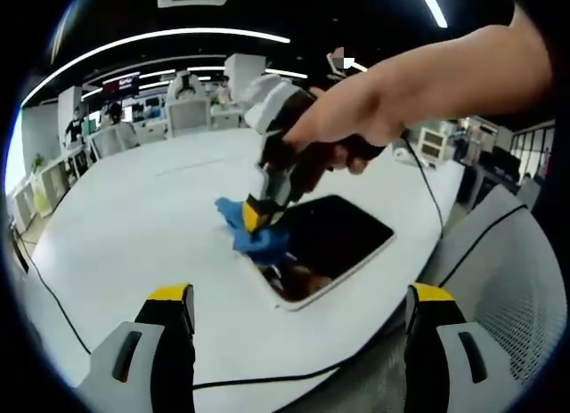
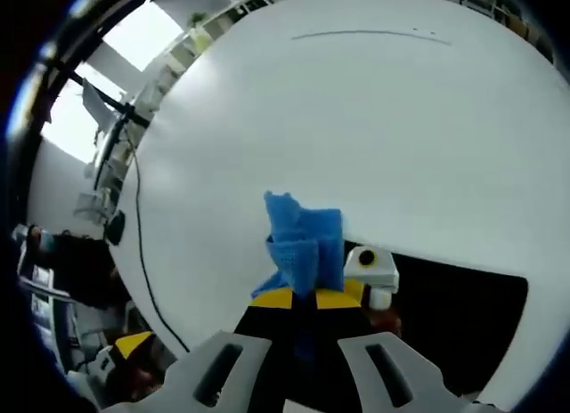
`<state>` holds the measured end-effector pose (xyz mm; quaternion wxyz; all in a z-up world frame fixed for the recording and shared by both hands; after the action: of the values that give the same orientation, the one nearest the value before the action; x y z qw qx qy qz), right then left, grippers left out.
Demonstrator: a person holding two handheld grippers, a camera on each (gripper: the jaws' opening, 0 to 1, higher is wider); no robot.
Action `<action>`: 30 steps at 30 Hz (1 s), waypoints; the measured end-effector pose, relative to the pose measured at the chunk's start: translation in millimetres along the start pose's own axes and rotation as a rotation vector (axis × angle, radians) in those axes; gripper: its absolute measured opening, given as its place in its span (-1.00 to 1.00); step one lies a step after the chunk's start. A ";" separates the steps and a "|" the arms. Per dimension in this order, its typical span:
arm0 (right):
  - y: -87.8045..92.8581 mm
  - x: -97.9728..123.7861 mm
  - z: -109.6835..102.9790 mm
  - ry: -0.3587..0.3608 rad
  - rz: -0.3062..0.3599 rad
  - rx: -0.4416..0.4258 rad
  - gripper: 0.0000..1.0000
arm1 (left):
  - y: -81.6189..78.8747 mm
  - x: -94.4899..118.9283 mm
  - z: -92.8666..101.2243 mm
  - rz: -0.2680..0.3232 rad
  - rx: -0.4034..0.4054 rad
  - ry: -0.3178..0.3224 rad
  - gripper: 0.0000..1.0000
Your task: Wipe the mirror surface with the cleaning cloth until all visible marks leave the cleaned area.
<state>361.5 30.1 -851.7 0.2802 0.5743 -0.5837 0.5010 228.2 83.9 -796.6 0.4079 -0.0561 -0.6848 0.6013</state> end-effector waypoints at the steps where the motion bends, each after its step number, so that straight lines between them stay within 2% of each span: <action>1: 2.9 0.3 -0.7 -0.002 0.001 -0.001 -1.00 | 0.1 0.6 -2.8 0.002 0.006 -0.016 0.99; 9: 18.8 1.7 -7.7 -0.013 -0.031 0.013 -1.00 | 0.5 -0.3 -1.0 -0.004 -0.013 -0.007 0.99; 12: 24.1 1.2 -10.6 -0.001 -0.035 0.052 -1.00 | -1.1 0.5 -0.5 0.001 -0.009 -0.009 0.99; 17: 27.0 1.0 -11.7 -0.009 -0.055 0.049 -1.00 | -0.7 0.8 -1.4 0.003 -0.007 -0.012 0.99; 30: 29.2 4.1 -8.3 -0.045 -0.054 0.052 -0.99 | -1.8 1.6 -0.2 0.006 -0.007 -0.007 0.99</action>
<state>330.9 31.3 -852.8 0.2654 0.6082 -0.5607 0.4953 228.0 84.5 -794.2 0.4033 -0.0575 -0.6882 0.6004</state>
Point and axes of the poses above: the point that each gripper's makers call its tool centre point, and the gripper's own axes: x roughly backward along the fingers, z roughly to its right, y roughly out of its underside, the point moved 2 cm from there along x, roughly backward along the fingers, and after that the axes turned 3 degrees about -x, right-handed, at the moved point
